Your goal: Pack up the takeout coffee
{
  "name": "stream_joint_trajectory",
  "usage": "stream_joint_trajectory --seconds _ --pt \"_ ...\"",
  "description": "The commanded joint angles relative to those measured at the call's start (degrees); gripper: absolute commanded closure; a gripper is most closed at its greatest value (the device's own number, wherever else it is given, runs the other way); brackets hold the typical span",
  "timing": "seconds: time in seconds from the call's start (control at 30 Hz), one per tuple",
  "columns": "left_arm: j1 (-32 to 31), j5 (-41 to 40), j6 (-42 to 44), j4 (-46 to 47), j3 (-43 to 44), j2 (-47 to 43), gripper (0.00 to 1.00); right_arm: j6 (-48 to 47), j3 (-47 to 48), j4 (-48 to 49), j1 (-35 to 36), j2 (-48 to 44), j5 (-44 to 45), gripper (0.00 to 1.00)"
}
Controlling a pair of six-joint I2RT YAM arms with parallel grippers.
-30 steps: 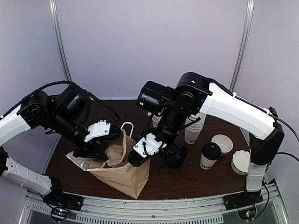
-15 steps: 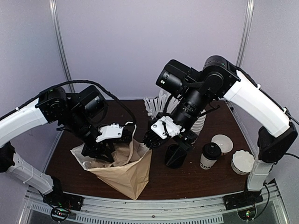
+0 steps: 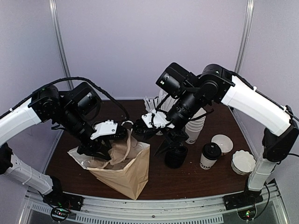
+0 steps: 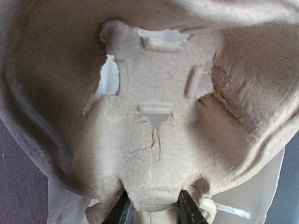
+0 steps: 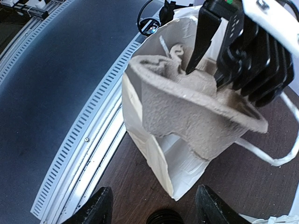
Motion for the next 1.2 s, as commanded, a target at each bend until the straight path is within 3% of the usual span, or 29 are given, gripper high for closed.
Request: stream_joint_trajectory --seconds 0.0,0.37,0.6,0.93,1.17 --pt "0.89 1.65 -0.42 1.37 -0.67 -0.17 0.73 2.19 2.26 3.67 2.07 1.43 5.36 0.36" --pt "4.19 0.42 -3.52 4.2 -0.56 -2.78 0.75 2.5 -0.33 13.08 0.9 4.66 18.45 0.39" --pt "4.71 0.75 -5.42 9.42 -4.19 -5.7 0.75 2.02 4.84 14.71 -2.93 8.48 15.35 0.4" --pt "4.94 -1.04 -6.25 11.66 -4.54 -8.09 0.77 -4.94 4.61 7.57 -2.24 6.59 5.59 0.4" --pt "4.89 0.74 -5.65 14.83 -5.73 -12.79 0.77 -4.84 6.47 6.63 -0.99 7.5 4.9 0.4"
